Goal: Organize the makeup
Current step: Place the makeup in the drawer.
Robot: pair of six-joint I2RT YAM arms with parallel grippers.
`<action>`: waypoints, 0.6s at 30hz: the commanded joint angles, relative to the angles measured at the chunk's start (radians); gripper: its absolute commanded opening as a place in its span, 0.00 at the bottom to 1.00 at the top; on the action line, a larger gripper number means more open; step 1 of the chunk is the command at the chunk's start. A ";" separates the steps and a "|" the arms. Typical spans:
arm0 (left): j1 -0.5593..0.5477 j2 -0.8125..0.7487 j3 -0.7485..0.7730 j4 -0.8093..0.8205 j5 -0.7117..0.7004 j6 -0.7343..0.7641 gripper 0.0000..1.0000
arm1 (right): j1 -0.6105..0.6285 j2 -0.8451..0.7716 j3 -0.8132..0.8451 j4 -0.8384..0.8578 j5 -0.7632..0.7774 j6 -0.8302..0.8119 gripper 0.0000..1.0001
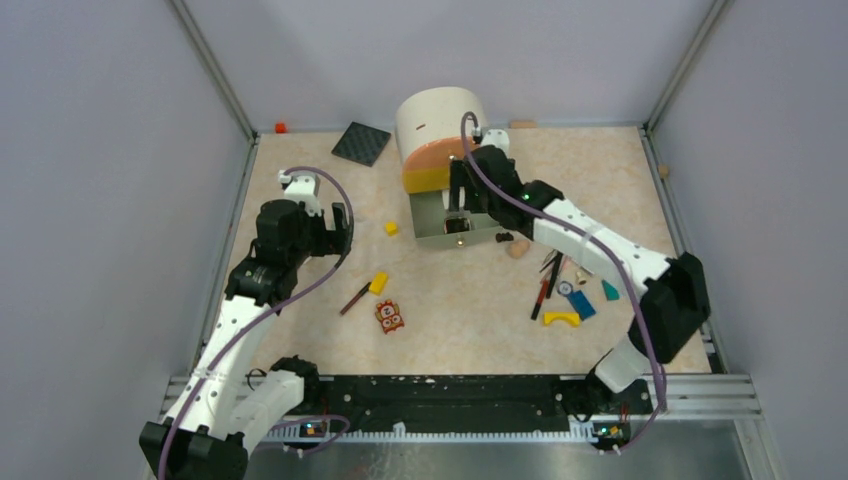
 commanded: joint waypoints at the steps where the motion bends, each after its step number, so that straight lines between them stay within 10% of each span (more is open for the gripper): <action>1: -0.002 0.001 -0.003 0.039 -0.002 0.002 0.99 | -0.006 -0.169 -0.212 0.176 -0.071 -0.024 0.75; 18: -0.002 0.011 -0.003 0.040 0.000 0.002 0.99 | 0.049 -0.195 -0.551 0.411 -0.139 0.080 0.65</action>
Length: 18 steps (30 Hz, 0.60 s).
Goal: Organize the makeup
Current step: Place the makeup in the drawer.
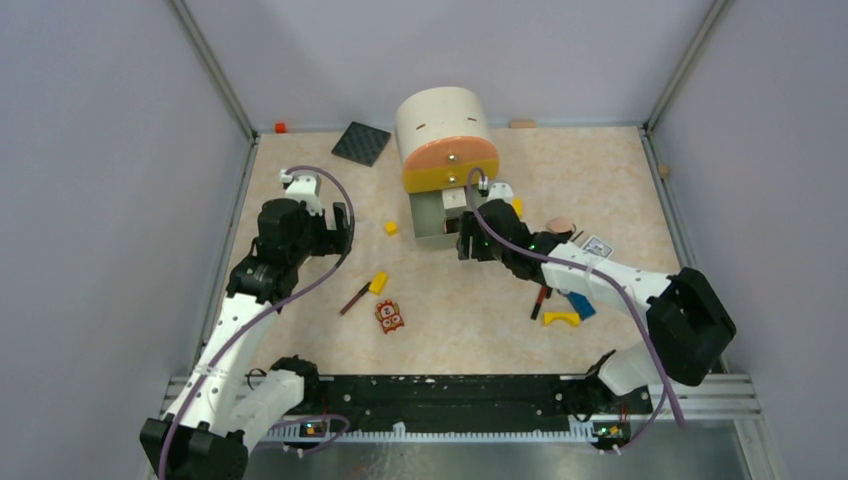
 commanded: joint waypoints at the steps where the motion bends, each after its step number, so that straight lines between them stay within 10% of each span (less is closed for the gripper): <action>1: -0.002 -0.003 -0.003 0.040 0.000 0.002 0.99 | 0.013 0.057 0.007 0.116 -0.002 0.028 0.65; 18: -0.002 -0.002 -0.004 0.042 0.013 0.002 0.99 | 0.018 0.229 0.065 0.232 0.079 0.050 0.50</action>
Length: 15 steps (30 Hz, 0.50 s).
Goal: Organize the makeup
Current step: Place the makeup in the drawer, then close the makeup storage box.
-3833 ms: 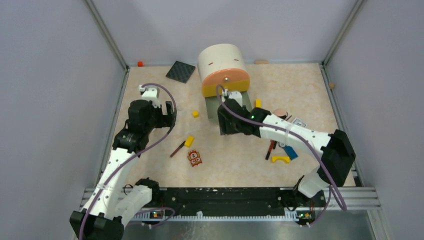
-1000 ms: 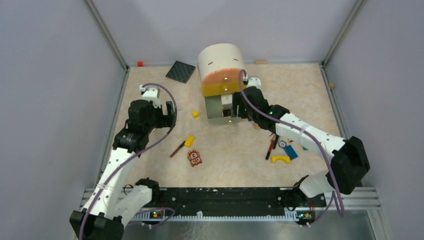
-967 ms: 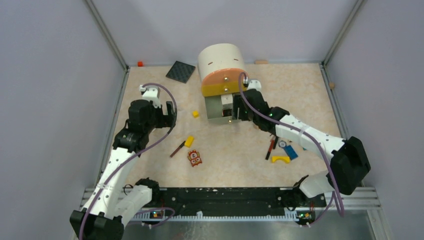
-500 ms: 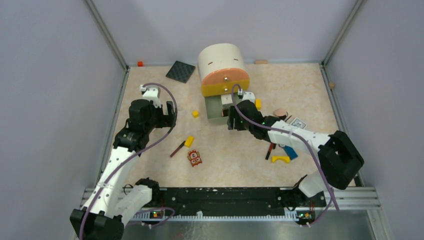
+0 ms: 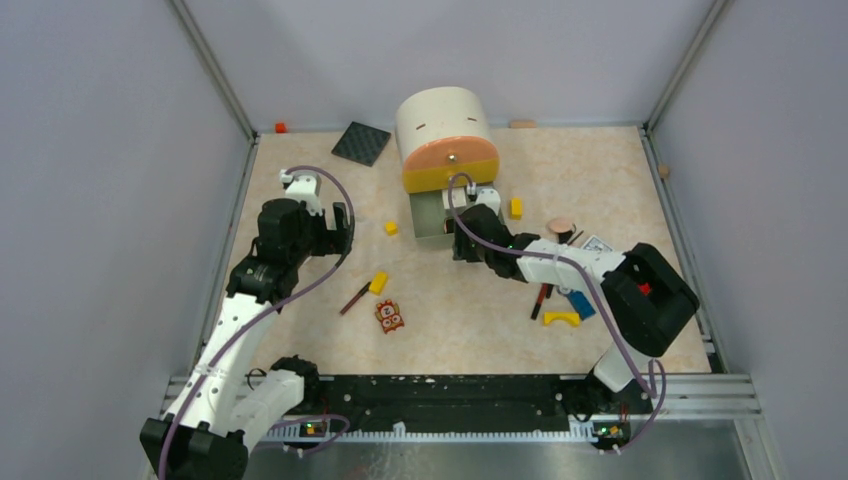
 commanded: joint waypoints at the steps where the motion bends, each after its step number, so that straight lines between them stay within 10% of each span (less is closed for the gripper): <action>1: -0.002 -0.002 -0.004 0.041 0.013 0.002 0.99 | 0.009 0.037 0.068 0.066 0.045 0.015 0.49; 15: -0.002 0.000 -0.005 0.043 0.013 0.005 0.99 | 0.009 0.111 0.101 0.081 0.075 0.012 0.35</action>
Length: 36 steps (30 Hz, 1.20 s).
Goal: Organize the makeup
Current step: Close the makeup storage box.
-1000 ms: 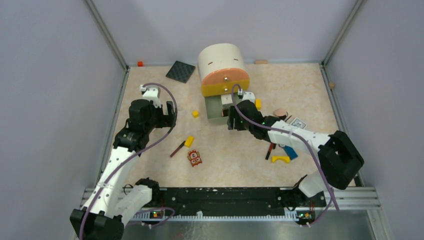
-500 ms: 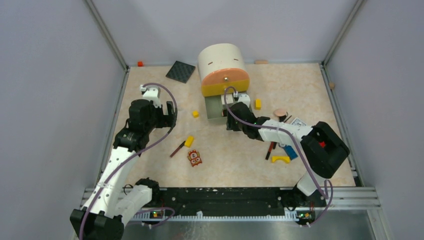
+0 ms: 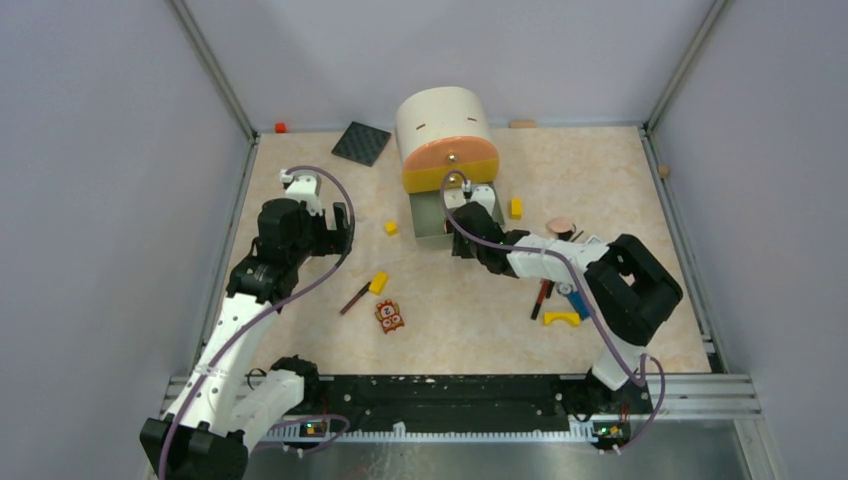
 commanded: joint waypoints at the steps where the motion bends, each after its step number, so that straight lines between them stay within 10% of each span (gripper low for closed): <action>1: -0.002 0.000 -0.005 0.043 0.010 0.005 0.99 | 0.008 0.022 0.045 0.047 0.032 0.004 0.34; 12: -0.002 0.000 -0.005 0.045 0.010 0.007 0.99 | 0.008 0.029 0.079 0.044 0.043 -0.003 0.16; 36: -0.002 0.000 -0.005 0.044 0.011 0.007 0.99 | -0.030 0.124 0.250 0.079 0.166 -0.116 0.16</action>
